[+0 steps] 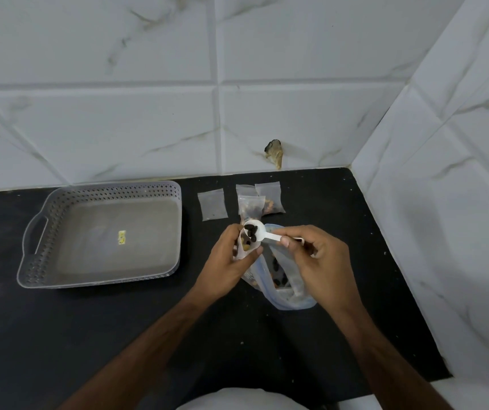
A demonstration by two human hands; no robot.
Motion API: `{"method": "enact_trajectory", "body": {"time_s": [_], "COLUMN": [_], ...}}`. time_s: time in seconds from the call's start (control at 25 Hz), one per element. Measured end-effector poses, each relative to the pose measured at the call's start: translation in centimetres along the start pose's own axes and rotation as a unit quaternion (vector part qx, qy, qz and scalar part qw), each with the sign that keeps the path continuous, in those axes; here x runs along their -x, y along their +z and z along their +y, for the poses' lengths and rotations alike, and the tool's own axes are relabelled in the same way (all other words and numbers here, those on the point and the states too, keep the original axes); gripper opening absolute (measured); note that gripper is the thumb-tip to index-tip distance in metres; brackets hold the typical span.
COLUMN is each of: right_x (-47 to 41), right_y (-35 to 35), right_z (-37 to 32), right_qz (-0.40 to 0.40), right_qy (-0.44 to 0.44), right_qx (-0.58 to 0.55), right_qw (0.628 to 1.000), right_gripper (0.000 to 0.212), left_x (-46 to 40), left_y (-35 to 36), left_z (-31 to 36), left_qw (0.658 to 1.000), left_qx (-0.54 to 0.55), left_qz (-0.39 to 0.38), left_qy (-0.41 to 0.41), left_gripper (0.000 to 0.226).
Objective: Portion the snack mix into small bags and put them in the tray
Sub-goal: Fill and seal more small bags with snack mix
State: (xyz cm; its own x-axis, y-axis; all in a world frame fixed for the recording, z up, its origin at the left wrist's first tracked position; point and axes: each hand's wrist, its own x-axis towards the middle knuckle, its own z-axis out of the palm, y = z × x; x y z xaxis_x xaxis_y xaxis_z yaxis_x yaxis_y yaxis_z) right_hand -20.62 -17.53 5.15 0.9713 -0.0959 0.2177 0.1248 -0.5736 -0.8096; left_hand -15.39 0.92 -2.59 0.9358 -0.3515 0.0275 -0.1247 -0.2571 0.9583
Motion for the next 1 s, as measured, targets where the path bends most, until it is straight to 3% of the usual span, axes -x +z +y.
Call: {"method": "enact_trajectory", "body": {"time_s": [0.16,0.24,0.4,0.52,0.6,0.72,0.84,1.0], "right_x": [-0.4,-0.3,0.0,-0.4,-0.7,-0.5,0.0,0.3], "right_y": [-0.5,-0.5,0.0,0.8,1.4,1.2,0.6,0.2], "right_z": [-0.3,0.2,1.3,2.3,3.0,3.1,3.0,1.6], "right_qz": [-0.018,-0.028,-0.006,0.024,0.004,0.012,0.033,0.021], "right_qy": [0.158,0.148,-0.066,-0.239,-0.303,-0.285,-0.230,-0.059], "right_qx": [-0.178,-0.166,0.017,0.129,0.128,0.077,0.070,-0.034], "right_qw": [0.971,0.974,0.998,0.962,0.944,0.955,0.970,0.997], "right_gripper": [0.020,0.020,0.019,0.023,0.026,0.037,0.024,0.019], "left_x": [0.0,-0.1,-0.2,-0.2,-0.2,-0.1,-0.2,-0.3], "left_y": [-0.1,-0.1,0.3,0.4,0.4,0.3,0.1,0.2], "left_z": [0.0,-0.1,0.4,0.5,0.6,0.7,0.6,1.1], "left_qw": [1.000,1.000,0.997,0.991,0.991,0.992,0.992,0.993], "left_qx": [0.016,0.014,0.065,0.121,0.128,0.121,0.119,0.113], "left_qz": [0.001,-0.007,-0.022,-0.032,-0.029,-0.020,-0.021,-0.035], "left_qy": [-0.008,-0.009,-0.033,-0.045,-0.033,-0.030,-0.027,-0.029], "left_gripper": [0.019,0.019,0.018,0.024,0.025,0.022,0.023,0.027]}}
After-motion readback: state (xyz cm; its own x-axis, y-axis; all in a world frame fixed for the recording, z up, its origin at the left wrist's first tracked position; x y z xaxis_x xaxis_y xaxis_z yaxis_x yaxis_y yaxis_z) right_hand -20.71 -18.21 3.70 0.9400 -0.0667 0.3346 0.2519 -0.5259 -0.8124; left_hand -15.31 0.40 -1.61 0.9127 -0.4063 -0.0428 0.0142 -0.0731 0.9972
